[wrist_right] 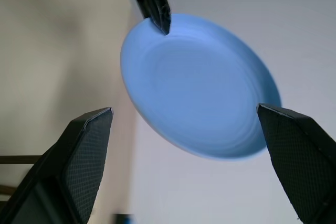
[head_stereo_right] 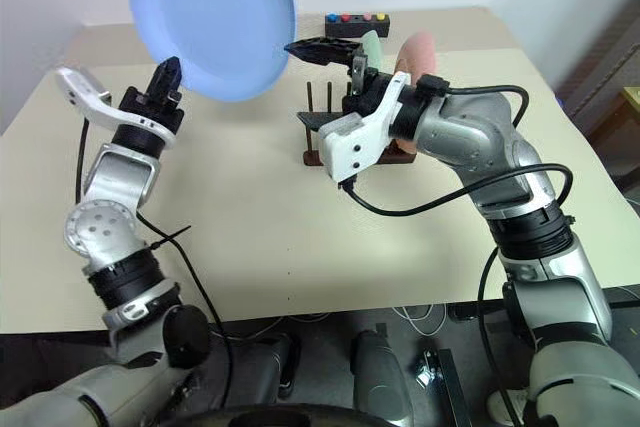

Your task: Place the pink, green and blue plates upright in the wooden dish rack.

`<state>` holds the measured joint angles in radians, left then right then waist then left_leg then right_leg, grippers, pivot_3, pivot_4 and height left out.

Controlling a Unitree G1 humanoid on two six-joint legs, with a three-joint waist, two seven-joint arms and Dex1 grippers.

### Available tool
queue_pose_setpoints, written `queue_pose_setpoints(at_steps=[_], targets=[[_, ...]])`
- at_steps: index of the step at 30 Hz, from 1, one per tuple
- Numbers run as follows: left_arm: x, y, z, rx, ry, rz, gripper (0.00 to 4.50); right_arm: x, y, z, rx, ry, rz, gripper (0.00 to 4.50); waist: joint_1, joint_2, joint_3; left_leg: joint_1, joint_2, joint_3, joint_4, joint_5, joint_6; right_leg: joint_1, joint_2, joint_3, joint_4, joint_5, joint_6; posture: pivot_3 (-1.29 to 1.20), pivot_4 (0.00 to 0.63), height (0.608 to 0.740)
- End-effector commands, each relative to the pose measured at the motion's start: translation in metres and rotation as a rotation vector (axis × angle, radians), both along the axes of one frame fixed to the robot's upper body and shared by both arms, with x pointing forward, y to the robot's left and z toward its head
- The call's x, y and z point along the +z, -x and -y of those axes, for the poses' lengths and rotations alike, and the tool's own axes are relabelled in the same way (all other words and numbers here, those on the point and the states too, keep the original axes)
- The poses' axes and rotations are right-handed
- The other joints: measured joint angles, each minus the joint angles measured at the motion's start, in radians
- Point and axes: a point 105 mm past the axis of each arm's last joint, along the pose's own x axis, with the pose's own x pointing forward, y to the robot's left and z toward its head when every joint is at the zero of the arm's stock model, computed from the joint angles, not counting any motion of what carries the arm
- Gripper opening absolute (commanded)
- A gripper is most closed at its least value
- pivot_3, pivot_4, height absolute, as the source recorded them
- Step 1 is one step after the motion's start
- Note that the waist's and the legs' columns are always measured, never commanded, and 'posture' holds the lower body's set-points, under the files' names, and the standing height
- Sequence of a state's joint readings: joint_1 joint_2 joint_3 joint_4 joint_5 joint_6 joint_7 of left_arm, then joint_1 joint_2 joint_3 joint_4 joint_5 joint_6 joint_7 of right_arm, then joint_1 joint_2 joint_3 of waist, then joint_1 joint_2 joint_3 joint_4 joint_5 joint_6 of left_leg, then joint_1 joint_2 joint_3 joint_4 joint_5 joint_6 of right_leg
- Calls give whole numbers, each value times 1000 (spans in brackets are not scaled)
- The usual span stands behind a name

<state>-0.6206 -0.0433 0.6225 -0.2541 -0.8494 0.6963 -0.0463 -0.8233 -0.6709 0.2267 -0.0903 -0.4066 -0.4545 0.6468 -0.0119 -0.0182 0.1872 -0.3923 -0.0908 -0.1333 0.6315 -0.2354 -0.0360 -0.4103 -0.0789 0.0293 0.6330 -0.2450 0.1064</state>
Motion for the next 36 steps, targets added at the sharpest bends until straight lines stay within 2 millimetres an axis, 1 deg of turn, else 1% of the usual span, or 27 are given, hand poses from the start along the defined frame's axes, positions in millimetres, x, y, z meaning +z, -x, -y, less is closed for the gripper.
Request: queue_pose_setpoints(at_steps=[1,5,9,10,14,21,22,24,26,27,28,30,31,32,36], targets=[[12,11,4,34,42,52,35,0,1,-4,14,-2,67,4500,1,0,0,0,0,0,0,0,0,0,1,0,0,0,0,0,150,740],[11,14,19,-8,49,59,35,-10,-6,-5,-10,29,76,4500,2,0,0,0,0,0,1,0,0,1,2,0,0,0,-1,0,150,740],[12,18,30,-49,45,66,35,-17,-9,-13,-2,55,70,4500,2,0,0,0,0,0,1,0,0,1,2,0,0,0,-1,0,150,740],[12,18,33,-69,67,63,35,-18,-9,-14,1,55,63,4500,2,0,0,0,0,0,1,0,0,1,2,0,0,0,-1,0,150,740],[10,21,45,-132,61,57,35,-18,-12,-18,-5,61,78,4500,0,0,0,1,0,0,1,0,0,1,2,0,0,0,-1,0,150,740],[12,22,59,-197,25,60,35,-13,-22,-18,-41,57,103,4500,2,0,0,1,0,-1,1,1,0,2,3,0,0,1,-1,0,150,740],[12,22,59,-198,29,59,2,-13,-23,-17,-46,54,98,4246,2,0,0,1,0,0,1,1,0,2,3,0,0,1,-1,0,150,740],[12,20,59,-190,10,59,0,-14,-25,-15,-57,57,97,3573,2,0,0,1,0,0,1,1,0,2,3,0,0,1,-1,0,150,740],[12,19,58,-187,13,56,0,-13,-26,-14,-63,57,105,2627,0,0,0,1,0,0,1,1,0,1,3,0,0,1,-1,0,150,740],[13,19,59,-188,3,59,0,-12,-26,-13,-65,56,108,2079,0,0,0,1,0,0,1,1,0,1,3,0,0,1,-1,0,150,740],[13,19,60,-188,-7,60,0,-12,-27,-13,-67,55,111,1657,1,0,0,1,0,0,1,1,0,1,3,0,0,1,-1,0,150,740],[13,18,62,-178,-34,55,0,-12,-27,-12,-69,57,112,513,1,0,0,1,0,-1,1,1,0,1,3,0,0,1,-1,0,150,740],[12,17,61,-168,-49,49,0,-12,-28,-12,-70,58,112,136,1,0,0,1,0,-1,1,1,0,2,3,0,0,1,-1,0,150,740],[10,16,61,-163,-61,39,0,-13,-28,-11,-72,59,112,55,1,0,0,1,0,0,1,1,0,2,3,0,-1,1,-1,0,150,740],[10,15,65,-201,-59,44,0,-14,-30,-8,-85,63,111,55,2,0,0,1,0,0,1,1,0,1,3,0,-1,1,-1,0,150,740]])
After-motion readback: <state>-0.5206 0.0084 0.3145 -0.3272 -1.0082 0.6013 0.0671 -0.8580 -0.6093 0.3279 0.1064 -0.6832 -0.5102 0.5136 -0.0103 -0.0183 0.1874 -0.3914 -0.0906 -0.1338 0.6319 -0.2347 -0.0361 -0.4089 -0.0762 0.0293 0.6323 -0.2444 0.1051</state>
